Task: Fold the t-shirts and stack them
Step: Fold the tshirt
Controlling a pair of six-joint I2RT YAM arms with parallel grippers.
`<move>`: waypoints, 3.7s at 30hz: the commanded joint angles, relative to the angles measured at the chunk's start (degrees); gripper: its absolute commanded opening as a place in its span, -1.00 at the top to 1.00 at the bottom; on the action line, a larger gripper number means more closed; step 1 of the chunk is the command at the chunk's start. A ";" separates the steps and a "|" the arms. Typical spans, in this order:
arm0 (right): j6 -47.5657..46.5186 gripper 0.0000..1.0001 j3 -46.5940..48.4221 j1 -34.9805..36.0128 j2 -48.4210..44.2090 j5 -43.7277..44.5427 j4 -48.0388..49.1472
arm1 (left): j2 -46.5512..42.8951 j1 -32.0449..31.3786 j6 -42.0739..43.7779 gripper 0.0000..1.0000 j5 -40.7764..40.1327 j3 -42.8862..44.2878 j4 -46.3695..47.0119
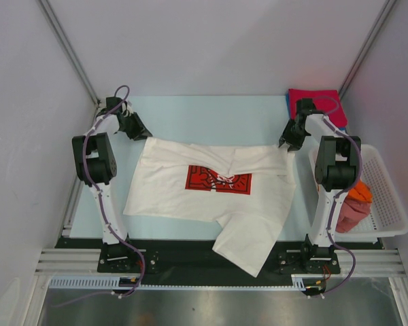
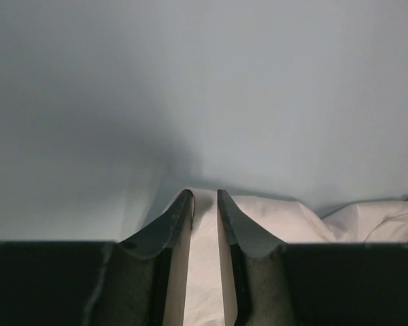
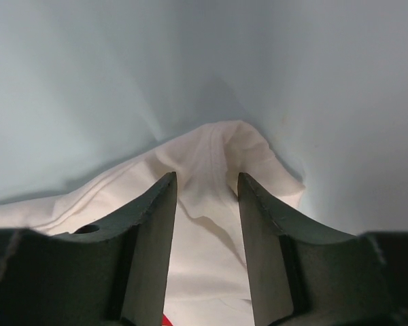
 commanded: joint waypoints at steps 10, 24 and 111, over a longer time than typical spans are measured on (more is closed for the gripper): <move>0.55 0.62 3.52 -0.85 2.26 3.11 1.65 | -0.88 0.23 -2.11 0.99 -0.13 1.43 1.10; 2.58 1.00 0.44 -1.56 -0.73 13.83 5.25 | -0.88 3.39 -2.02 0.99 -4.70 4.68 -0.40; 5.91 1.00 -28.64 22.17 -23.40 -3.22 3.76 | -14.85 -2.67 -0.09 0.18 -14.64 -19.57 -5.93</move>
